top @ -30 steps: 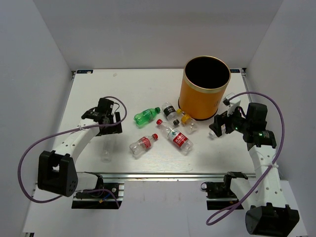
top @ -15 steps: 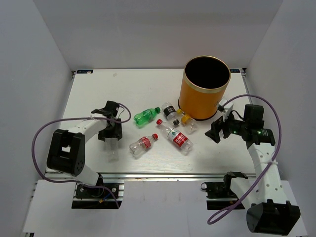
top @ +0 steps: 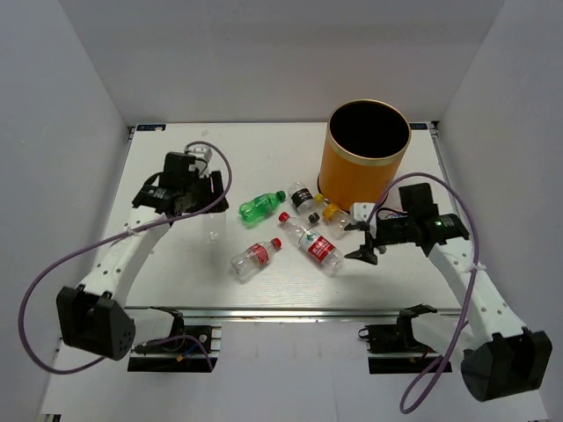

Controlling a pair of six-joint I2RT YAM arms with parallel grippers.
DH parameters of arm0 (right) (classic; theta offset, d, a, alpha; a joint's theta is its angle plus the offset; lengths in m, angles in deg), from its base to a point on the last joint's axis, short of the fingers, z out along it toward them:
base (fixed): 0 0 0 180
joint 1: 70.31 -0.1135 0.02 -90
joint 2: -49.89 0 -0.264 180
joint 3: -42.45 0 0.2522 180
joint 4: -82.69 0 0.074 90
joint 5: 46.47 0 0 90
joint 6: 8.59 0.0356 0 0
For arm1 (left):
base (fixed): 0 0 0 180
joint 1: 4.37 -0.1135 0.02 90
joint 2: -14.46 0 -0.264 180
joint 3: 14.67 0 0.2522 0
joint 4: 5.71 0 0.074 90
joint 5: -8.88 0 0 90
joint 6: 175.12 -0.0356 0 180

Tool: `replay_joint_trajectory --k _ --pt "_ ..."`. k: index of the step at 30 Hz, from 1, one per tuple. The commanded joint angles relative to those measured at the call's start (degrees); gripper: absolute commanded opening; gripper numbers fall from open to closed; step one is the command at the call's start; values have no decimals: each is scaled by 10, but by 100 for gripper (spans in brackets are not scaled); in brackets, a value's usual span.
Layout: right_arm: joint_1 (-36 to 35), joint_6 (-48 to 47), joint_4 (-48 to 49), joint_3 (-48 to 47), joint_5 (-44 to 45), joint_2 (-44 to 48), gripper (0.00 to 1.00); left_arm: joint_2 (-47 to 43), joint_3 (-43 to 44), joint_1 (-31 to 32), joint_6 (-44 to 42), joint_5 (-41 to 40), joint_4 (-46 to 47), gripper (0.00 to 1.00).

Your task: Put the plastic bottles in the bin

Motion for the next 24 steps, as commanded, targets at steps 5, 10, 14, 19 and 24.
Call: replay_joint_trajectory --k 5,10,14,19,24 --pt "-190 -58 152 -5 126 -88 83 -72 147 10 -17 135 37 15" --pt "-256 -29 194 -1 159 -133 78 -18 245 10 0 237 122 11" --pt "-279 -16 235 78 170 -85 64 70 328 27 44 295 239 9" --pt "-287 -12 181 104 161 -22 25 217 437 78 103 323 343 9" --pt "-288 42 142 99 183 1 16 344 591 155 102 286 324 8"
